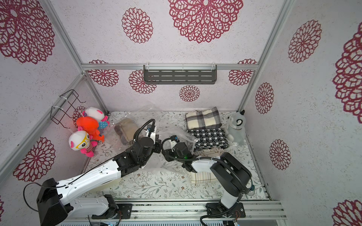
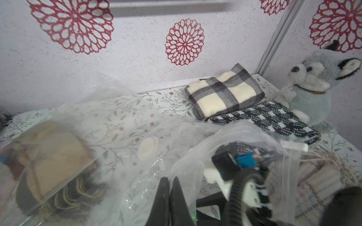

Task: Take the scarf out of the vacuum bag
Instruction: Take out the scarf from the vacuum bag.

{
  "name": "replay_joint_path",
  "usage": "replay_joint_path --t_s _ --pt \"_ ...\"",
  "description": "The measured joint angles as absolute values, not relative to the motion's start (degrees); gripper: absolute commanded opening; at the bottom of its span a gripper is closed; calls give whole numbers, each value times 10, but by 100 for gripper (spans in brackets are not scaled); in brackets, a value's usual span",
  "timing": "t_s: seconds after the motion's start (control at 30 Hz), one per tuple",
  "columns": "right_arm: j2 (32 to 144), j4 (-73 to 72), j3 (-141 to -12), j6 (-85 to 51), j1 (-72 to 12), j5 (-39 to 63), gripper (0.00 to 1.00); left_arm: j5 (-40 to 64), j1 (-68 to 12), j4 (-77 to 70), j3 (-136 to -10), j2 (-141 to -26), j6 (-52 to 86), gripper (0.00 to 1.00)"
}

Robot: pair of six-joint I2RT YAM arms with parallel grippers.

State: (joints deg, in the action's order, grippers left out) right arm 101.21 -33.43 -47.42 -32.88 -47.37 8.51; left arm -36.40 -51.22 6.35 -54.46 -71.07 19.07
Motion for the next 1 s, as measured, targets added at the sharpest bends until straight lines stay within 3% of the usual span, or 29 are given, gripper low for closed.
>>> replay_joint_path --t_s 0.17,0.37,0.6,1.0 --pt "1145 -305 -618 -326 -496 91 52 -408 -510 60 -535 -669 179 0" --pt "1230 -305 -708 -345 -508 94 58 -400 -513 55 -543 -664 169 0" --pt "1300 -304 -793 -379 -506 98 66 -373 -520 50 -557 -663 161 0" --pt "1406 -303 -957 -437 -501 103 73 -337 -523 46 -545 -625 161 0"
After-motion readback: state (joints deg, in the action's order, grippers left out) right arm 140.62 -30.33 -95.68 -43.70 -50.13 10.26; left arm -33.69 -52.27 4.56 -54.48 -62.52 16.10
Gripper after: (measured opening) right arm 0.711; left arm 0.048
